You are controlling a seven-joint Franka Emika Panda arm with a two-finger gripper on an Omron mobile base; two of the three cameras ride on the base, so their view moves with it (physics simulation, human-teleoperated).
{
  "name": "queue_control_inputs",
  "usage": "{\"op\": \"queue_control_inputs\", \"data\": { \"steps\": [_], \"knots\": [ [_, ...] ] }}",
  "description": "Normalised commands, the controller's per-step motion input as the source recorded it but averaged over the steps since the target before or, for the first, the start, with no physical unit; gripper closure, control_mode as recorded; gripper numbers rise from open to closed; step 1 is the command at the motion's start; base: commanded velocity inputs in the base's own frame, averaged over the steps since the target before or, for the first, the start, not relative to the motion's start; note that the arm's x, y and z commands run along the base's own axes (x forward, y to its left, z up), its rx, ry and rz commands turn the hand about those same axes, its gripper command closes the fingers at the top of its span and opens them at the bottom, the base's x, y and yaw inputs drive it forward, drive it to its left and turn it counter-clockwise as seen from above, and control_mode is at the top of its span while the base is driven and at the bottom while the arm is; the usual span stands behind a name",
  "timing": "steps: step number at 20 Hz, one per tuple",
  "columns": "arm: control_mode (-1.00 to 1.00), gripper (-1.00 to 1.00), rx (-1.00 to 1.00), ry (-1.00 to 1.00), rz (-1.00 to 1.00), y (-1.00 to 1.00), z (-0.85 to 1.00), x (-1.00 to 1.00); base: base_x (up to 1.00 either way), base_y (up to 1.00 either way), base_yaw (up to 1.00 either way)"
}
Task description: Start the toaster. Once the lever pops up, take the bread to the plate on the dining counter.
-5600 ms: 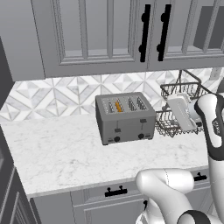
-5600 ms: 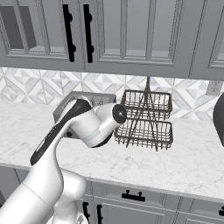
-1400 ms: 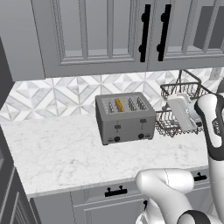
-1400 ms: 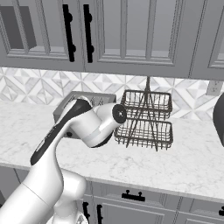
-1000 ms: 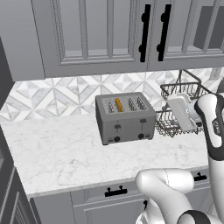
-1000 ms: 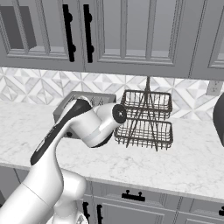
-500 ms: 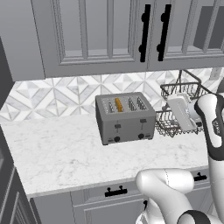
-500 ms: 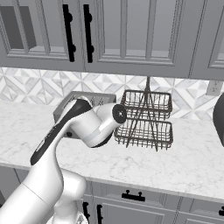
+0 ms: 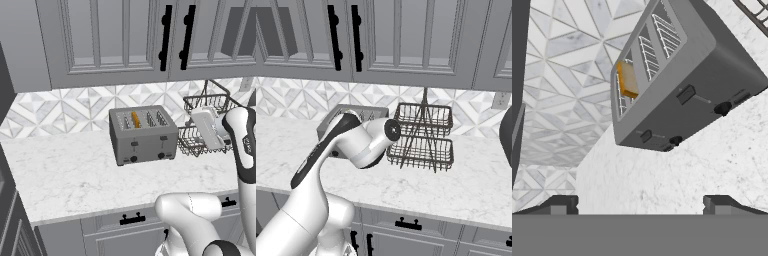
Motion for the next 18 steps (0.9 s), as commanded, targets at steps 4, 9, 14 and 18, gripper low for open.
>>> {"op": "queue_control_inputs", "data": {
  "steps": [4, 9, 14, 18],
  "knots": [
    [-1.00, -1.00, 0.00, 0.00, 0.00, 0.00, 0.00, 0.00, 0.00, 0.00, 0.00],
    [-1.00, -1.00, 0.00, 0.00, 0.00, 0.00, 0.00, 0.00, 0.00, 0.00, 0.00],
    [-1.00, -1.00, 0.00, 0.00, 0.00, 0.00, 0.00, 0.00, 0.00, 0.00, 0.00],
    [-1.00, -1.00, 0.00, 0.00, 0.00, 0.00, 0.00, 0.00, 0.00, 0.00, 0.00]
  ]
}}
